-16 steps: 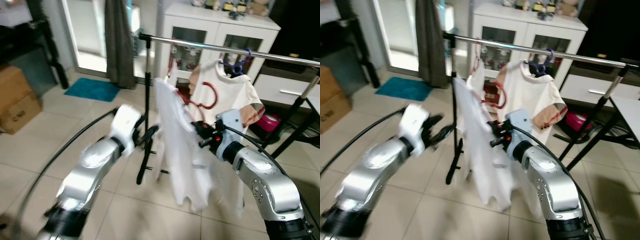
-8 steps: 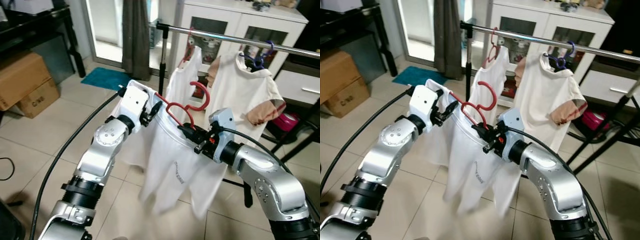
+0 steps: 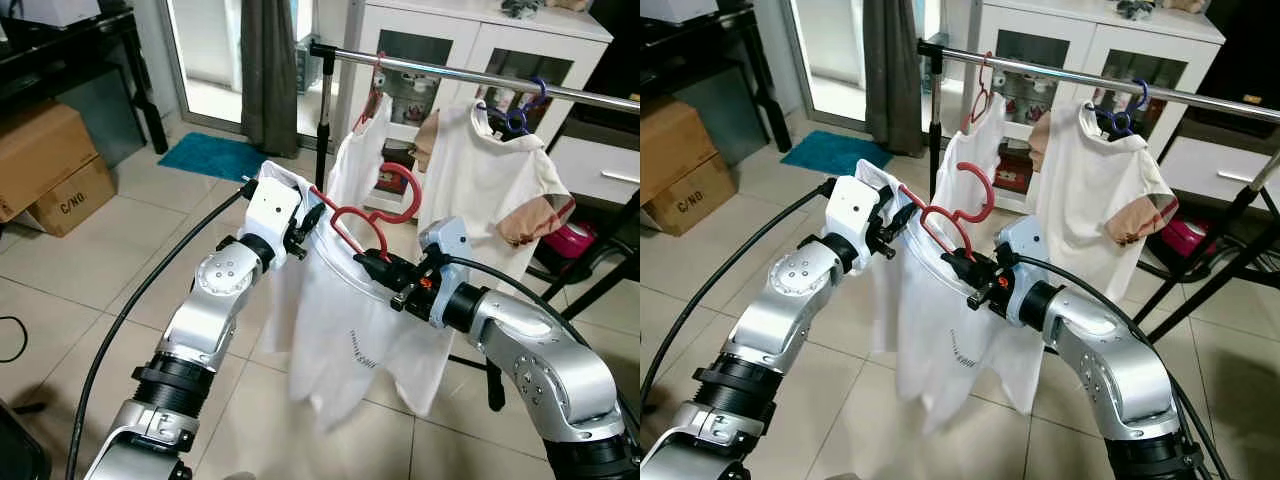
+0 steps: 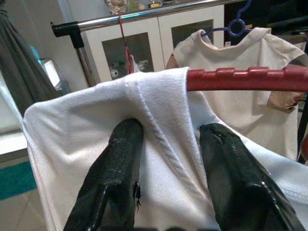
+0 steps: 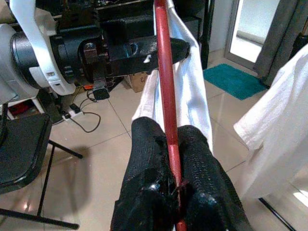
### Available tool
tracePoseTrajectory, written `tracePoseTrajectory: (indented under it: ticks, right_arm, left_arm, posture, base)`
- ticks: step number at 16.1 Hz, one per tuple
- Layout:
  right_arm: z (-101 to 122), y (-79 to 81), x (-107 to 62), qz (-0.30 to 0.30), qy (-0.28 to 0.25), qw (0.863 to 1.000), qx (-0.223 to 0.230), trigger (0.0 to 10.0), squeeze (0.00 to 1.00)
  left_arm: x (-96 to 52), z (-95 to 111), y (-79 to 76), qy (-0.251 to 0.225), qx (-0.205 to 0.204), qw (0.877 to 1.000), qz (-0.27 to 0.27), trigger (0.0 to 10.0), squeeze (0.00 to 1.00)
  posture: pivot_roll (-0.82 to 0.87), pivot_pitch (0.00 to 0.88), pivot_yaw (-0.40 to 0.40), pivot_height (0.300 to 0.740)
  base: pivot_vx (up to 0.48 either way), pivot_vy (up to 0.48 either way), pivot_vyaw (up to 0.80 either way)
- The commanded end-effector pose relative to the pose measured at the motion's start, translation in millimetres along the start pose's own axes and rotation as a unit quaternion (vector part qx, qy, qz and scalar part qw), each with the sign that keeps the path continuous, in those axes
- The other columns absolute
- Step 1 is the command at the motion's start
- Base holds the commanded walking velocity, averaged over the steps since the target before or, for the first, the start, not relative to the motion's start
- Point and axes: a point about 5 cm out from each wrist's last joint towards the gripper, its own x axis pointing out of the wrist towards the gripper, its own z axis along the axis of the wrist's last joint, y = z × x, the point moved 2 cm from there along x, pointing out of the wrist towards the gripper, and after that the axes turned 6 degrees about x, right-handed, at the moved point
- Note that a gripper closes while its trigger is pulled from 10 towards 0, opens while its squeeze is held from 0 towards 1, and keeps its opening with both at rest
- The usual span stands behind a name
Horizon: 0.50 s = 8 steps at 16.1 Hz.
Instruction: Hang hanger
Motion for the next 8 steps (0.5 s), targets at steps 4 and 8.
tracePoseTrajectory:
  ticks: [4,8]
  right_arm:
    - [11.8,-1.8,-3.1,-0.009,-0.020,1.000,-0.012,0.0,0.00]
    - [11.8,-5.5,-3.0,-0.021,-0.022,0.999,-0.008,0.0,0.00]
  left_arm:
    - [1.8,2.1,-0.8,-0.002,-0.002,1.000,0.009,0.0,0.00]
    - [-1.7,1.3,-1.3,0.001,-0.005,1.000,0.026,0.0,0.00]
  posture:
    - [-0.10,0.000,-0.063,0.740]
    - [-0.09,0.000,-0.069,0.740]
  base:
    - [0.000,0.000,0.00]
    - [0.000,0.000,0.00]
